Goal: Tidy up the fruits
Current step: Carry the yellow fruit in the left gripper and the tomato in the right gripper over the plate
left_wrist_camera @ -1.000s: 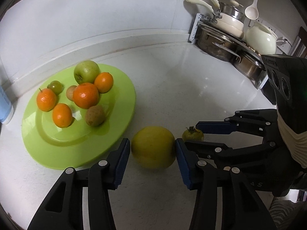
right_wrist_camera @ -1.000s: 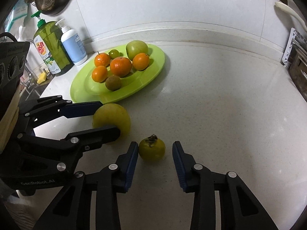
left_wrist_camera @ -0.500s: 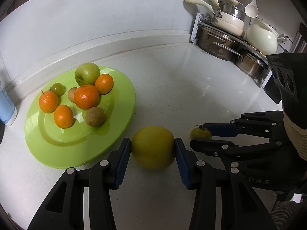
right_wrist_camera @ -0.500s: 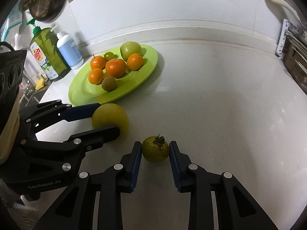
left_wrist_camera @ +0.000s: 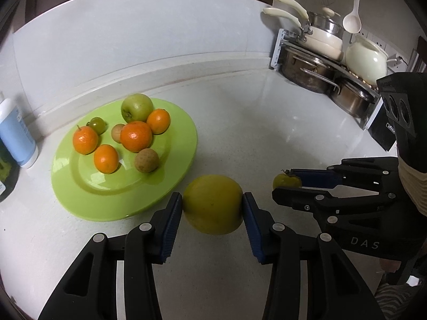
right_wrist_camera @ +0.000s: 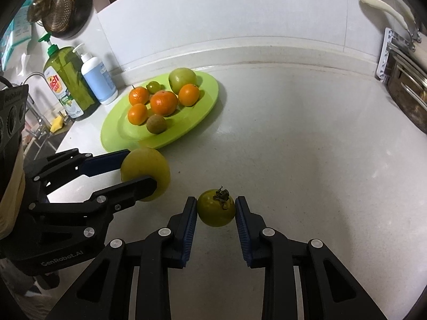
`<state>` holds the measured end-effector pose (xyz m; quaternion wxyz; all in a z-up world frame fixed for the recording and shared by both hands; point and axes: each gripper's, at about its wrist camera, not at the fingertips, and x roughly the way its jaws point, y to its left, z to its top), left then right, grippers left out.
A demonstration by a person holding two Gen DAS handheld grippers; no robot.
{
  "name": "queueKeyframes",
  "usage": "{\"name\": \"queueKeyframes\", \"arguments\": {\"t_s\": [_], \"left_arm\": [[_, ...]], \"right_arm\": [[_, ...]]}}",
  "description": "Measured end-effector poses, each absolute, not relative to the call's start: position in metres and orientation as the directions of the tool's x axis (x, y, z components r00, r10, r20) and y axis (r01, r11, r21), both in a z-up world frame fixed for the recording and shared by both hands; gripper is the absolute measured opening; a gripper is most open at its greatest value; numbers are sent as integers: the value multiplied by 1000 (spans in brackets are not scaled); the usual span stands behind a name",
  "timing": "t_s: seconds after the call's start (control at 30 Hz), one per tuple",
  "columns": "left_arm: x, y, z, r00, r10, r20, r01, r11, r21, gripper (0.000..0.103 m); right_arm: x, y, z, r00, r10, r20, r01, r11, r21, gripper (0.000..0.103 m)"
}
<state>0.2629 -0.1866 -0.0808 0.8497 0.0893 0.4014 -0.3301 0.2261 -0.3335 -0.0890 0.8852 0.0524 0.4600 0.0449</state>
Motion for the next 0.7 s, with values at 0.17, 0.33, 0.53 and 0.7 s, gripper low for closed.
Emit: {"name": "queueKeyframes", "arguments": {"t_s": [0.17, 0.33, 0.53, 0.7], "left_arm": [[255, -177, -73, 484, -490, -725, 614, 780, -118, 45], [247, -164, -62, 508, -493, -707, 595, 794, -125, 45], [236, -145, -50, 539, -495, -682, 577, 807, -129, 45], [229, -130, -39, 559, -501, -661, 571, 810, -131, 45]], "right_arm": [[218, -327, -78, 597, 123, -792, -32, 991, 130, 30], [208, -320, -67, 620, 125, -774, -31, 990, 135, 30], [195, -305, -54, 646, 125, -753, -27, 990, 141, 30], [186, -291, -41, 669, 125, -733, -36, 990, 136, 30]]}}
